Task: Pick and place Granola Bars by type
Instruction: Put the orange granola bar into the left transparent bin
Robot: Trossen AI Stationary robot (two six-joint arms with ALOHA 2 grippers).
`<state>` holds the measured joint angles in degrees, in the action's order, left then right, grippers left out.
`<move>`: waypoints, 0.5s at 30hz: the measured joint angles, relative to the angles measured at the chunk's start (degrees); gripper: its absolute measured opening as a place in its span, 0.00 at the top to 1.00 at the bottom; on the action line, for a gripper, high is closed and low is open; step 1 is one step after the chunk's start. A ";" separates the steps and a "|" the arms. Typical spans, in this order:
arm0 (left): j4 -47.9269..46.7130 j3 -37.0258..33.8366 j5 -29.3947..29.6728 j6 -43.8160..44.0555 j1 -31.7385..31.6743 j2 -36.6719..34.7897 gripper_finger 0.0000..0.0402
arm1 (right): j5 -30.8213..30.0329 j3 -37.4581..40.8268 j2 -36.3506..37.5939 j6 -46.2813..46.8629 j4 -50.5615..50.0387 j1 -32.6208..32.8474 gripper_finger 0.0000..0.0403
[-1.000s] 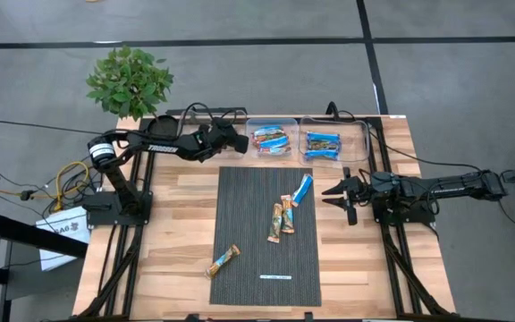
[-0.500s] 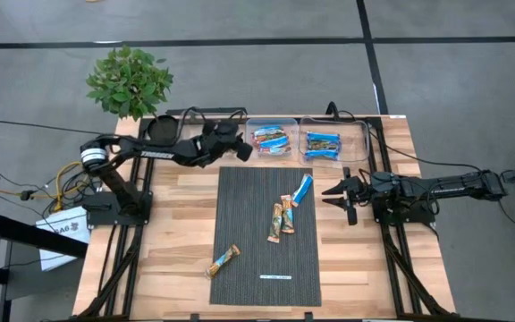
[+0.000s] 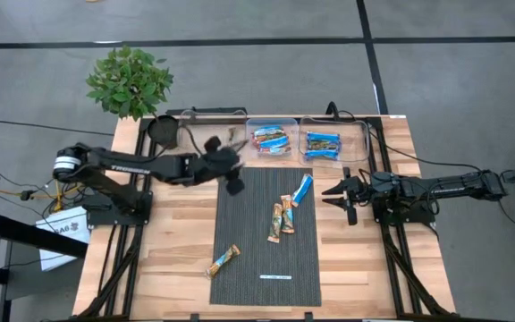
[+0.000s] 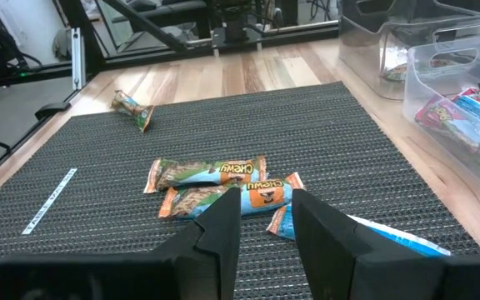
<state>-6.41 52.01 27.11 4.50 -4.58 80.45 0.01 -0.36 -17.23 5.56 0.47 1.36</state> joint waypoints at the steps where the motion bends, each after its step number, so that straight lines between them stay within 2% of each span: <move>1: -1.26 0.00 -1.80 -0.01 1.40 -0.46 0.68 | -0.01 0.01 0.00 0.00 -0.02 0.00 0.75; 8: -6.16 0.00 -14.76 2.15 11.69 -0.82 0.68 | 0.00 0.00 0.02 0.00 0.00 -0.02 0.75; 15: -7.79 0.00 -18.36 8.45 19.73 -0.73 0.68 | 0.00 0.00 0.02 0.00 0.00 0.00 0.75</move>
<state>-14.20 52.01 8.75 12.95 15.16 79.72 0.01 -0.36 -17.21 5.56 0.47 1.37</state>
